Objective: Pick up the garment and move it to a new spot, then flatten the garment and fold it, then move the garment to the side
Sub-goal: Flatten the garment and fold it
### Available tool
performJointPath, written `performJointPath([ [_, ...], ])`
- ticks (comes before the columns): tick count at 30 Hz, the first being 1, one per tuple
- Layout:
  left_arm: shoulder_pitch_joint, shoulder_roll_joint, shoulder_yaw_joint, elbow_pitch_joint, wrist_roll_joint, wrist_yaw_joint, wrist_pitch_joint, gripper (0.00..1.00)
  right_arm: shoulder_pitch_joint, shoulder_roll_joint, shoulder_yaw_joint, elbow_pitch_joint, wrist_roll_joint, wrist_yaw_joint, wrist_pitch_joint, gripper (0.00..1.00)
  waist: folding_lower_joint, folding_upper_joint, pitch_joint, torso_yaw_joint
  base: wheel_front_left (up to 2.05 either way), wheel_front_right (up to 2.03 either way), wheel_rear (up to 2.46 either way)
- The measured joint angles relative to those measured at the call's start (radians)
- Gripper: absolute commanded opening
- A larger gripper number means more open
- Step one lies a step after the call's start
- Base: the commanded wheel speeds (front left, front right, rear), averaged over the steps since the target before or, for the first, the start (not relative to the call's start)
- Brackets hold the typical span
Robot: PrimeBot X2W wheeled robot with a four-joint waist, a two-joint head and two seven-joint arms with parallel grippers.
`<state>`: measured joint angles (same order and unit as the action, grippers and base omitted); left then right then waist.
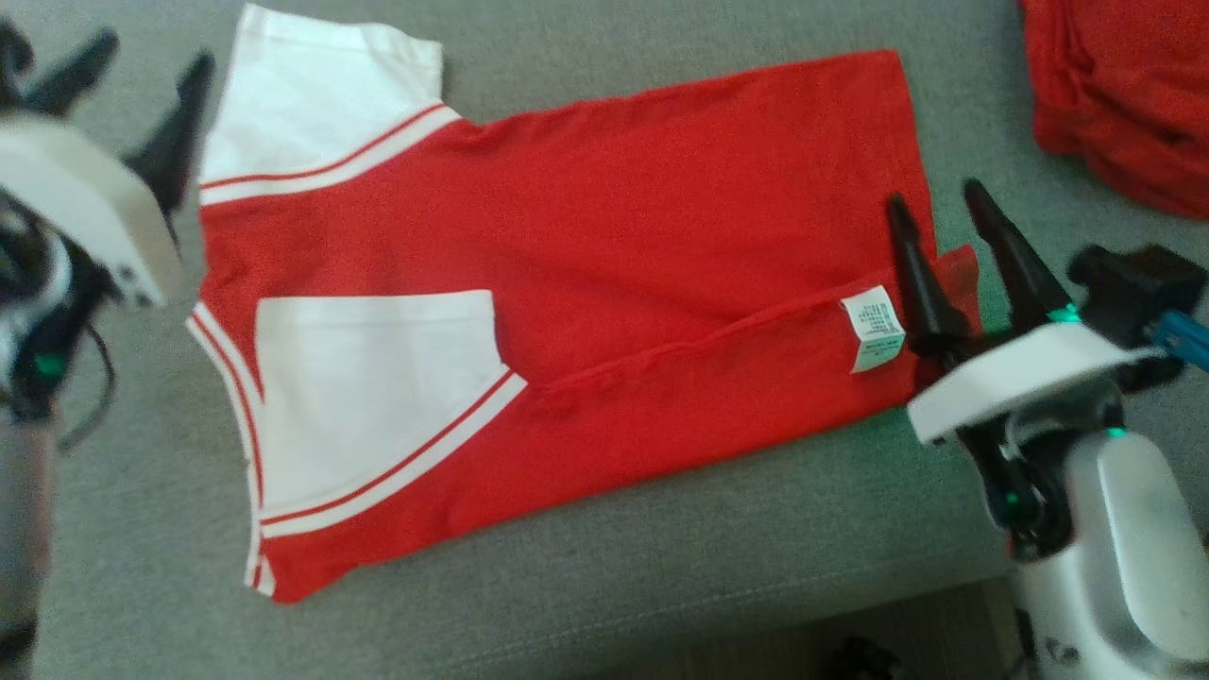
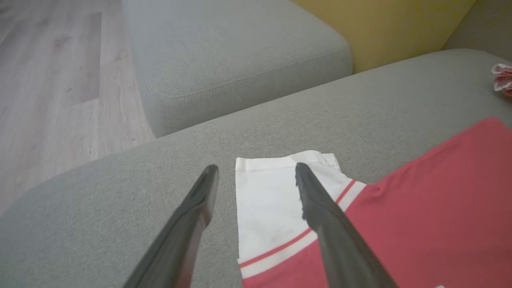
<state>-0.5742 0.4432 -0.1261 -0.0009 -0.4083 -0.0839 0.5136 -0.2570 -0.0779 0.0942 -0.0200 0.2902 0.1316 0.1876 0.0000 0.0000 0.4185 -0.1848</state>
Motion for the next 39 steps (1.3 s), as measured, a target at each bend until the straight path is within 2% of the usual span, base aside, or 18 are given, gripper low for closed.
performJointPath([
  [5,-0.148,0.012,-0.024,0.132,-0.007,-0.006,0.077,1.0,-0.085,-0.002,0.076,0.033,0.003,0.0,-0.024,1.0,0.0001,0.0,0.063,-0.033,0.0,0.0,0.0],
  [13,-0.233,0.027,-0.035,0.278,0.003,-0.004,0.115,1.0,-0.162,-0.012,0.151,0.066,0.018,0.0,-0.049,1.0,0.0001,0.0,0.122,-0.084,0.0,0.0,0.0],
  [29,-0.294,0.057,-0.044,0.392,0.019,0.002,0.104,1.0,-0.222,-0.041,0.19,0.087,0.027,0.0,-0.074,1.0,0.0,0.0,0.167,-0.147,0.0,0.0,0.0],
  [30,-0.296,0.057,-0.045,0.396,0.018,0.002,0.1,0.77,-0.229,-0.044,0.191,0.09,0.027,0.0,-0.073,1.0,0.0,0.0,0.167,-0.147,0.0,0.0,0.0],
  [31,-0.296,0.056,-0.047,0.397,0.018,0.001,0.099,0.36,-0.235,-0.048,0.194,0.093,0.027,0.0,-0.073,1.0,0.0,0.0,0.168,-0.147,0.0,0.0,0.0],
  [32,-0.296,0.056,-0.05,0.398,0.018,0.001,0.093,0.0,-0.244,-0.053,0.197,0.099,0.026,0.0,-0.065,1.0,0.0,0.0,0.168,-0.147,0.0,0.0,0.0],
  [39,-0.299,0.031,-0.061,0.398,0.017,-0.005,0.021,0.0,-0.371,-0.11,0.188,0.194,-0.015,0.0,0.002,1.0,0.0,0.0,0.152,-0.121,0.0,0.0,0.0],
])
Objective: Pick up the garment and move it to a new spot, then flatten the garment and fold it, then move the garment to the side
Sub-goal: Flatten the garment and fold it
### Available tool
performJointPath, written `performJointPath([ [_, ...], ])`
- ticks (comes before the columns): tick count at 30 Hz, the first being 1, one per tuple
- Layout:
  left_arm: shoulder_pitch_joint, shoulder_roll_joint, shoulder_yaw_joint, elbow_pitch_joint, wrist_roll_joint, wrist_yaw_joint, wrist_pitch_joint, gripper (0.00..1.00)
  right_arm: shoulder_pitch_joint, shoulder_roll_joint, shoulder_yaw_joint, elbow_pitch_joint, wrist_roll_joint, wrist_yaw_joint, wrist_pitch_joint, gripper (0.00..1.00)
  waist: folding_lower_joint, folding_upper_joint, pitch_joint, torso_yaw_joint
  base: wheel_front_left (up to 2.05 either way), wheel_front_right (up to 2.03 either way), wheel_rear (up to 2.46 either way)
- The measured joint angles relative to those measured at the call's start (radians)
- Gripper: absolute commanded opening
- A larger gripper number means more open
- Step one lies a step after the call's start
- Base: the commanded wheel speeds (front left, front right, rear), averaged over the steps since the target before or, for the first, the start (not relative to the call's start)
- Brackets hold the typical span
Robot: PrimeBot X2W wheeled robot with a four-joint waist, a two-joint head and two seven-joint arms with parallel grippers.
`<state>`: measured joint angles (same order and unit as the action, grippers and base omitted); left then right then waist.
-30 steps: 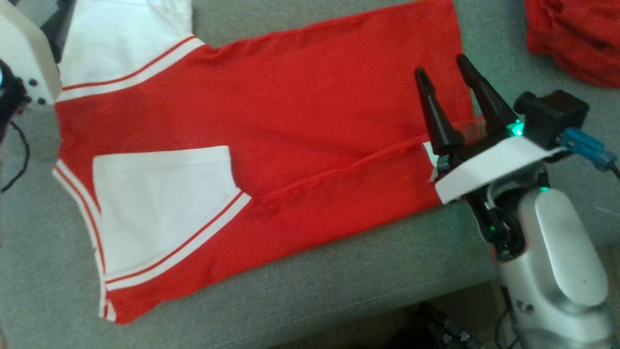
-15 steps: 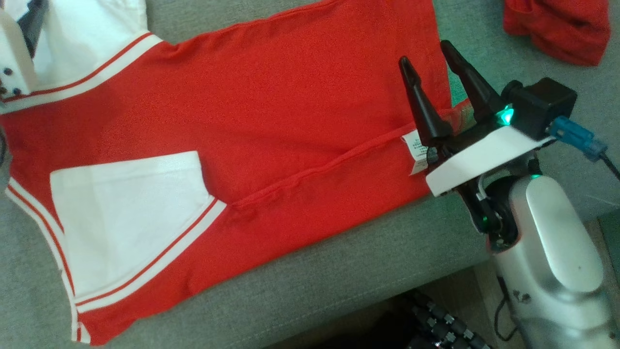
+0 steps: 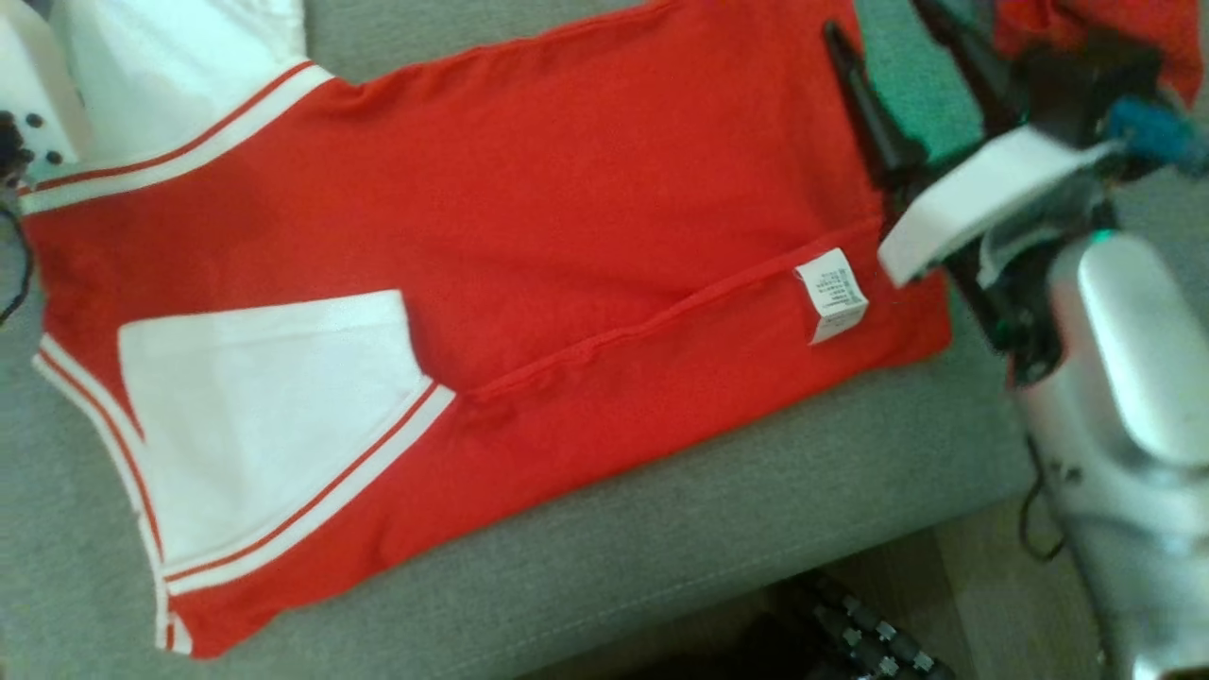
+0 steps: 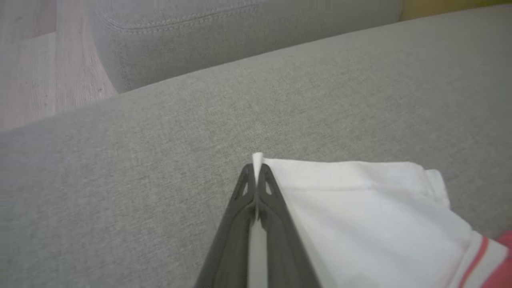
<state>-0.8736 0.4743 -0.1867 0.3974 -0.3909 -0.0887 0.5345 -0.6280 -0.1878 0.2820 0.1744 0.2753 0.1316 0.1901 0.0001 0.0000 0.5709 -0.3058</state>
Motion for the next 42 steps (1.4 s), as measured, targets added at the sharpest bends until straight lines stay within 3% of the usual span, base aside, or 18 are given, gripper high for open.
performJointPath([
  [11,-0.007,-0.05,-0.055,-0.12,-0.041,-0.019,-0.083,0.0,-0.163,-0.099,-0.005,0.292,0.01,0.0,0.161,1.0,0.0,0.0,-0.04,0.12,0.0,0.0,0.0],
  [20,0.048,-0.083,-0.098,-0.248,-0.079,-0.026,-0.105,0.0,-0.236,-0.134,0.033,0.424,0.074,0.0,0.244,1.0,0.0,0.0,-0.047,0.199,0.0,0.0,0.0],
  [21,0.053,-0.085,-0.101,-0.257,-0.081,-0.027,-0.105,0.0,-0.244,-0.138,0.036,0.432,0.079,0.0,0.251,0.9,0.0,0.0,-0.046,0.204,0.0,0.0,0.0],
  [23,0.057,-0.09,-0.107,-0.27,-0.081,-0.027,-0.106,0.0,-0.256,-0.141,0.04,0.449,0.087,0.0,0.258,0.52,0.0,0.0,-0.046,0.211,0.0,0.0,0.0],
  [26,0.059,-0.095,-0.109,-0.279,-0.087,-0.027,-0.107,0.0,-0.266,-0.141,0.047,0.458,0.099,0.0,0.262,0.22,0.0,0.0,-0.047,0.216,0.0,0.0,0.0],
  [27,0.062,-0.096,-0.11,-0.282,-0.088,-0.027,-0.113,0.0,-0.269,-0.141,0.052,0.464,0.105,0.0,0.262,0.0,0.0,0.0,-0.049,0.218,0.0,0.0,0.0],
  [36,0.096,-0.094,-0.092,-0.292,-0.098,-0.017,-0.161,0.0,-0.27,-0.14,0.051,0.509,0.089,0.0,0.071,0.0,0.0,0.0,-0.082,0.218,0.0,0.0,0.0],
  [42,0.209,-0.09,-0.076,-0.359,-0.123,-0.007,-0.216,0.0,-0.225,-0.14,0.065,0.466,0.104,0.0,-0.055,0.0,0.0,0.0,-0.138,0.217,0.0,0.0,0.0],
])
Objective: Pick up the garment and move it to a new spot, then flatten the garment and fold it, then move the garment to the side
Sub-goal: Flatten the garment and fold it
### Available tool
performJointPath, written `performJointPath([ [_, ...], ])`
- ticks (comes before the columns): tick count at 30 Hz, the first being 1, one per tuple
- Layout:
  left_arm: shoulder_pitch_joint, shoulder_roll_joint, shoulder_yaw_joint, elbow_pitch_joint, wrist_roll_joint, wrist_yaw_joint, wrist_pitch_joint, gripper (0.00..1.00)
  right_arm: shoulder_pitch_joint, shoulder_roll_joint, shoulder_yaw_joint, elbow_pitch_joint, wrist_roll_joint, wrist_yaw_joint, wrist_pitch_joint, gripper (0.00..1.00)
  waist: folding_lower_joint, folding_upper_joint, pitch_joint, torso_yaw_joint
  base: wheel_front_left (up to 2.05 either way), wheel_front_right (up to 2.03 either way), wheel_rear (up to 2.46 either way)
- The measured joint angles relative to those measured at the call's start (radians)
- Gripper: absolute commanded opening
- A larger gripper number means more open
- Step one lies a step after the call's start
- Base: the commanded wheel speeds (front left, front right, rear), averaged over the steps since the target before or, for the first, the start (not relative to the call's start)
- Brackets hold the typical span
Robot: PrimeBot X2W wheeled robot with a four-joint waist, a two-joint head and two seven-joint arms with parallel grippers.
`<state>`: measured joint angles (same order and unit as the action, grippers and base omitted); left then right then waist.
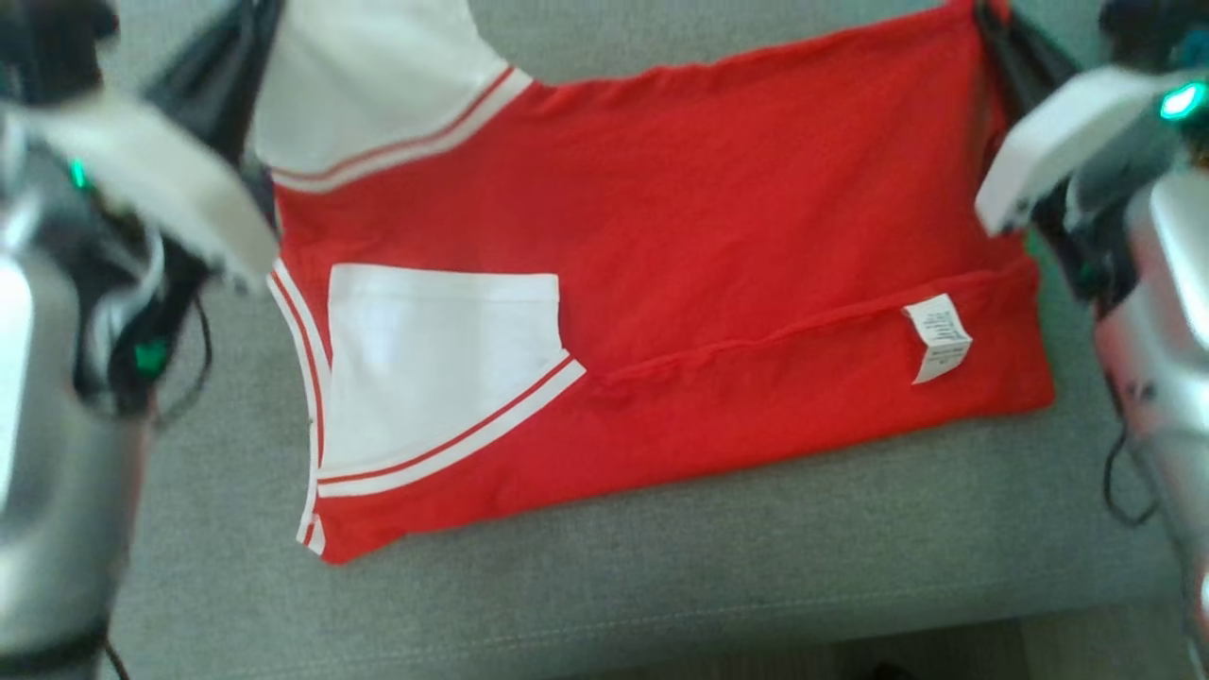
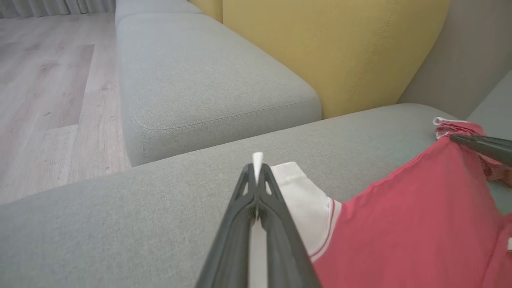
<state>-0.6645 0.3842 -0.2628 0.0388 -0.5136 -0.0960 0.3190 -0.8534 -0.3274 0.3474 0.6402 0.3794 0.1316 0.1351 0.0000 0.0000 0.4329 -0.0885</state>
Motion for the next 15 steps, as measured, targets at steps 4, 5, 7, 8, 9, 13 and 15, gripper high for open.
performJointPath([
  [4,0.178,0.003,0.026,-0.1,-0.025,0.029,-0.053,0.0,0.129,-0.001,-0.004,-0.076,0.023,0.0,-0.066,0.0,0.0,0.0,-0.05,-0.003,0.0,0.0,0.0],
  [5,0.228,-0.002,0.032,-0.129,-0.038,0.04,-0.067,0.0,0.169,-0.001,-0.009,-0.097,0.027,0.0,-0.078,0.0,0.0,0.0,-0.063,-0.003,0.0,0.0,0.0],
  [7,0.33,-0.016,0.046,-0.186,-0.052,0.065,-0.098,0.0,0.253,-0.001,-0.031,-0.146,0.032,0.0,-0.096,0.0,-0.0001,0.0,-0.09,-0.003,0.0,0.0,0.0],
  [8,0.377,-0.021,0.052,-0.211,-0.054,0.076,-0.115,0.0,0.291,-0.002,-0.048,-0.168,0.034,0.0,-0.102,0.0,-0.0001,0.0,-0.102,-0.002,0.0,0.0,0.0],
  [9,0.423,-0.028,0.054,-0.234,-0.056,0.089,-0.13,0.0,0.329,-0.002,-0.069,-0.191,0.033,0.0,-0.107,0.0,-0.0001,0.0,-0.114,0.0,0.0,0.0,0.0],
  [13,0.619,-0.077,0.053,-0.3,-0.093,0.123,-0.181,0.0,0.485,0.003,-0.178,-0.301,0.01,0.0,-0.099,0.0,-0.0001,0.0,-0.164,0.009,0.0,0.0,0.0],
  [15,0.674,-0.093,0.044,-0.296,-0.107,0.124,-0.19,0.0,0.538,0.011,-0.213,-0.335,-0.006,0.0,-0.082,0.0,-0.0001,0.0001,-0.179,0.014,0.0,0.0,0.0],
])
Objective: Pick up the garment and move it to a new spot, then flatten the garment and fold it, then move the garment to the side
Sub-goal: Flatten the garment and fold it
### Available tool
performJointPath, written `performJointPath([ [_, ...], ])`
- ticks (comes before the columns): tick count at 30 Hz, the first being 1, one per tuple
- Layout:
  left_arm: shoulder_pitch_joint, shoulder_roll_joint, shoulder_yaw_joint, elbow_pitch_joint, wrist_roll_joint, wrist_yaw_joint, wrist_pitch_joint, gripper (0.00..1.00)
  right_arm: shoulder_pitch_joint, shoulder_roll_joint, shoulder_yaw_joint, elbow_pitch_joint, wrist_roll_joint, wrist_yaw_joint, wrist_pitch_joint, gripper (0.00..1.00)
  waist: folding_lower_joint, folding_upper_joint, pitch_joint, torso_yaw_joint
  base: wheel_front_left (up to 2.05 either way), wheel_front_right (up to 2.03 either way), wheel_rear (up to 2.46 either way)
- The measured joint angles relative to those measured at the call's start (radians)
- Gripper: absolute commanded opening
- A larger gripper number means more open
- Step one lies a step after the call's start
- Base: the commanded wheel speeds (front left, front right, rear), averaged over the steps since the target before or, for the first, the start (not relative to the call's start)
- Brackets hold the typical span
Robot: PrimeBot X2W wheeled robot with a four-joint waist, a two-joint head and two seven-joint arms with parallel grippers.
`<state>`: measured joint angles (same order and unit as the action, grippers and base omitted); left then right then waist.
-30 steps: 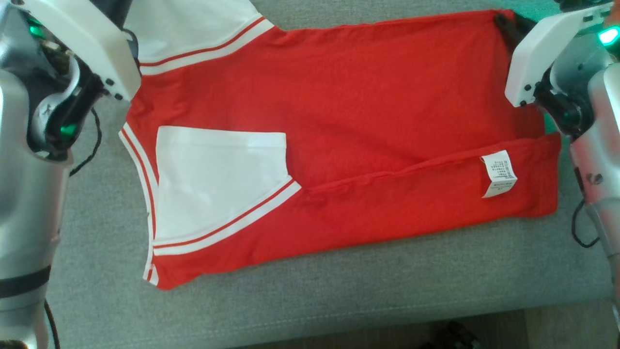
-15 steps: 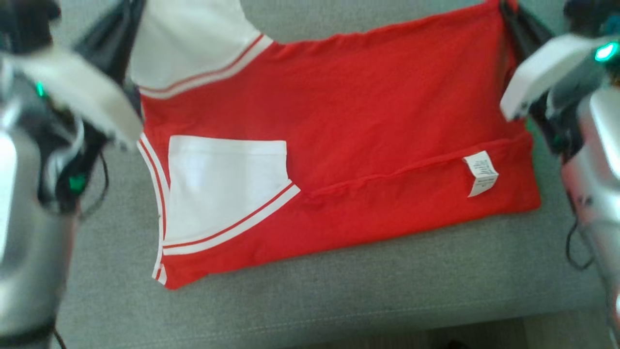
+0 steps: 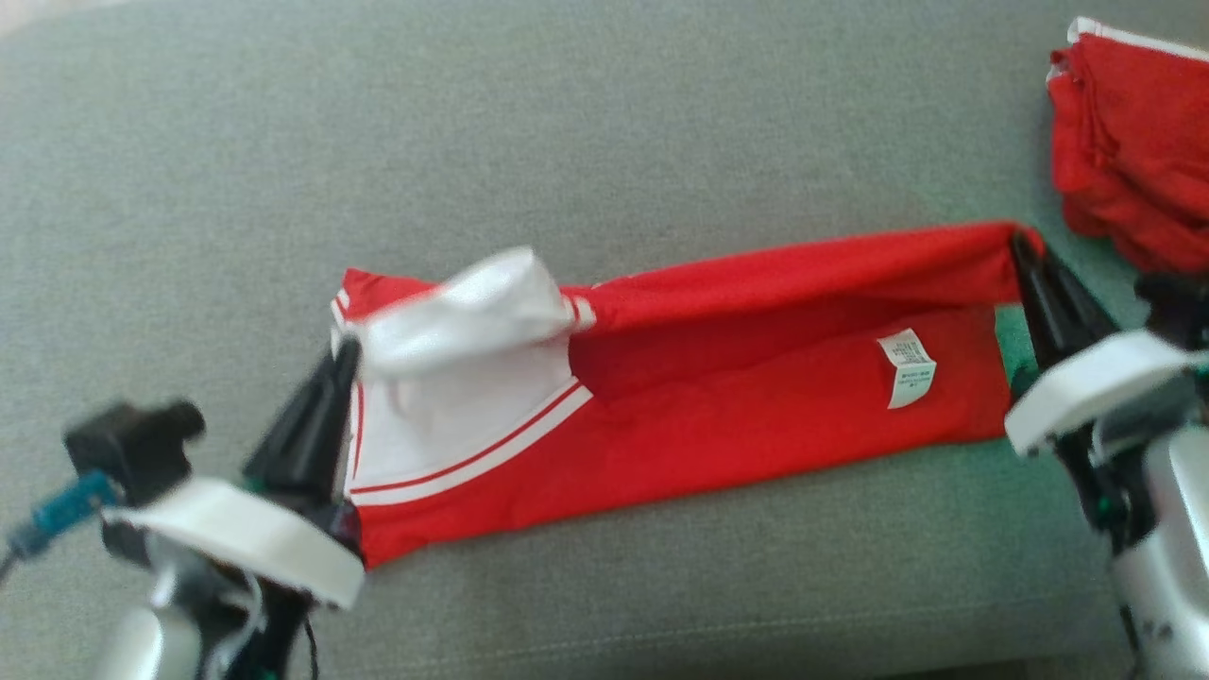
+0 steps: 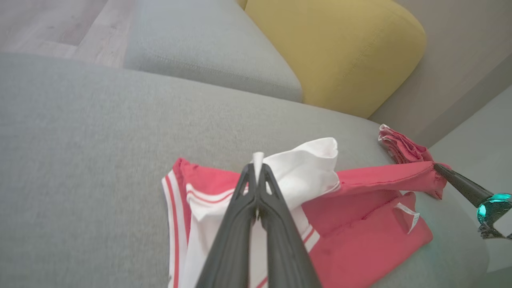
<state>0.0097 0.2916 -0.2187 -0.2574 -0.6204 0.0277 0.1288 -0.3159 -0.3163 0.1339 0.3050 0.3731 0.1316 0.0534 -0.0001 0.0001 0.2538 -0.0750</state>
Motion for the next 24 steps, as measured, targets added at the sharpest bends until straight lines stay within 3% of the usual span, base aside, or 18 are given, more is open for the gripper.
performJointPath([
  [8,0.07,-0.05,-0.039,0.082,-0.009,0.001,-0.064,0.0,0.15,0.08,-0.085,-0.115,-0.048,0.0,0.061,0.0,0.0,0.0,-0.034,0.014,0.0,0.0,0.0],
  [9,0.07,-0.051,-0.04,0.097,-0.009,-0.003,-0.073,0.0,0.162,0.086,-0.09,-0.123,-0.053,0.0,0.066,0.09,0.0,0.0,-0.038,0.014,0.0,0.0,0.0],
  [10,0.07,-0.052,-0.04,0.111,-0.008,-0.003,-0.082,0.0,0.173,0.091,-0.095,-0.13,-0.059,0.0,0.071,0.3,0.0,0.0,-0.041,0.014,0.0,0.0,0.0],
  [11,0.07,-0.054,-0.042,0.125,-0.006,-0.003,-0.092,0.08,0.183,0.097,-0.101,-0.136,-0.066,0.0,0.072,0.58,0.0,0.0,-0.044,0.013,0.0,0.0,0.0],
  [12,0.07,-0.054,-0.046,0.14,0.002,-0.003,-0.104,0.43,0.192,0.102,-0.106,-0.14,-0.069,0.0,0.079,0.97,0.0,0.0,-0.047,0.012,0.0,0.0,0.0],
  [13,0.07,-0.055,-0.049,0.153,0.009,-0.003,-0.115,0.91,0.199,0.108,-0.11,-0.144,-0.071,0.0,0.079,1.0,0.0,0.0,-0.05,0.011,0.0,0.0,0.0],
  [14,0.07,-0.058,-0.052,0.162,0.012,-0.003,-0.125,1.0,0.208,0.115,-0.114,-0.15,-0.074,0.0,0.08,1.0,0.0,0.0,-0.053,0.01,0.0,0.0,0.0],
  [24,0.113,-0.078,-0.021,0.166,0.056,0.048,-0.24,1.0,0.297,0.154,-0.184,-0.23,-0.075,0.0,0.092,1.0,0.0,0.0,-0.078,0.012,0.0,0.0,0.0],
])
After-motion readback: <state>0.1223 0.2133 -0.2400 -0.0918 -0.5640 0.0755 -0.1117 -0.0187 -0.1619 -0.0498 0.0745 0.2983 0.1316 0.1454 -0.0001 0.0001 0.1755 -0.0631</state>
